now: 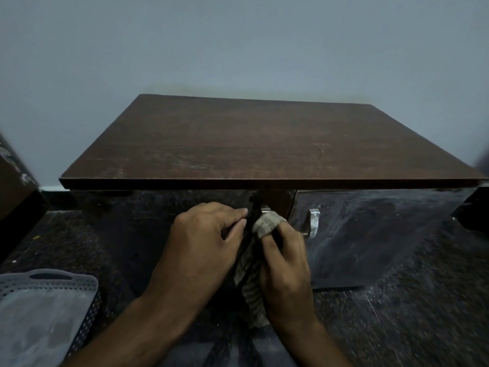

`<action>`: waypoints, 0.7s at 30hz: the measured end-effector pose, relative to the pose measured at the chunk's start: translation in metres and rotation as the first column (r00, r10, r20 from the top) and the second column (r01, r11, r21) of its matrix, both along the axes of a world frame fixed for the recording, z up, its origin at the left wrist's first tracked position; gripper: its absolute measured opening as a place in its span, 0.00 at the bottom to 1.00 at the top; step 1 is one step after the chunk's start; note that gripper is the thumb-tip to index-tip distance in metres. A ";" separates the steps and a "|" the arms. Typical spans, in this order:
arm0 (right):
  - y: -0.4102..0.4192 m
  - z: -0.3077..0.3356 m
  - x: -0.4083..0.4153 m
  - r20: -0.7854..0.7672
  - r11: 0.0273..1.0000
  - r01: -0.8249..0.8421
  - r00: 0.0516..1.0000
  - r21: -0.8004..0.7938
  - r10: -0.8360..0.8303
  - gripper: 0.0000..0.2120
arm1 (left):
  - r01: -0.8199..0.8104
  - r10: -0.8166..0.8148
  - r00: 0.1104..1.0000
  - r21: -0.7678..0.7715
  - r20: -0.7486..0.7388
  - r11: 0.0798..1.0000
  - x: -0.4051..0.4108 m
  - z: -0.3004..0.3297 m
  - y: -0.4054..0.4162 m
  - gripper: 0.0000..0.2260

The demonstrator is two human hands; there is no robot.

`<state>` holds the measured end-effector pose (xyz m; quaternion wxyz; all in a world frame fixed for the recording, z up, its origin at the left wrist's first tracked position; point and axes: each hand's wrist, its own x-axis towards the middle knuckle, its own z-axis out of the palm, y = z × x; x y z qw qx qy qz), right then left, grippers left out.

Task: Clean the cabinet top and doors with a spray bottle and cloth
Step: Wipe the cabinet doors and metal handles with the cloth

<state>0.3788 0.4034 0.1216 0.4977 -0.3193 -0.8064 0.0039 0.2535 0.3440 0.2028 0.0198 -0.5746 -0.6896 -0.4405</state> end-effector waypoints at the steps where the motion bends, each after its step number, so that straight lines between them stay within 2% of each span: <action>1: 0.001 0.004 -0.001 -0.030 1.000 -0.010 0.999 0.003 0.010 0.19 | 0.002 -0.002 1.000 0.002 0.000 1.000 0.001 0.000 0.000 0.08; 4: 0.010 0.018 -0.009 -0.170 1.000 -0.005 0.986 -0.023 0.001 0.13 | 0.010 -0.010 1.000 0.000 0.003 1.000 0.002 0.000 0.002 0.08; 7: 0.006 0.019 -0.011 -0.360 0.978 -0.008 0.930 -0.209 -0.069 0.04 | 0.009 -0.009 1.000 -0.011 0.008 1.000 0.004 -0.001 0.002 0.08; 9: -0.001 0.016 -0.007 -0.430 0.932 -0.030 0.892 -0.362 -0.138 0.03 | 0.000 0.000 1.000 -0.021 0.014 1.000 0.005 -0.002 0.002 0.08; 11: -0.004 0.015 -0.006 -0.476 0.849 -0.084 0.854 -0.522 -0.208 0.07 | -0.013 0.013 1.000 -0.041 0.019 0.999 0.004 -0.003 0.003 0.08; 13: -0.002 0.019 -0.008 -0.510 0.781 -0.159 0.830 -0.604 -0.226 0.06 | -0.014 0.016 0.999 -0.059 0.032 0.998 0.003 -0.004 0.004 0.08; 16: 0.002 0.032 -0.009 -0.603 0.677 -0.313 0.760 -0.666 -0.242 0.02 | 0.000 0.002 1.000 -0.076 0.028 0.997 0.004 -0.004 0.005 0.08; 19: 0.007 0.039 -0.003 -0.689 0.525 -0.505 0.683 -0.685 -0.242 0.01 | 0.024 -0.022 0.999 -0.060 0.032 0.998 0.008 -0.003 0.007 0.08; 21: 0.008 0.036 0.003 -0.697 0.448 -0.565 0.685 -0.693 -0.212 0.03 | 0.033 -0.030 0.999 -0.062 0.044 0.998 0.011 -0.005 0.009 0.08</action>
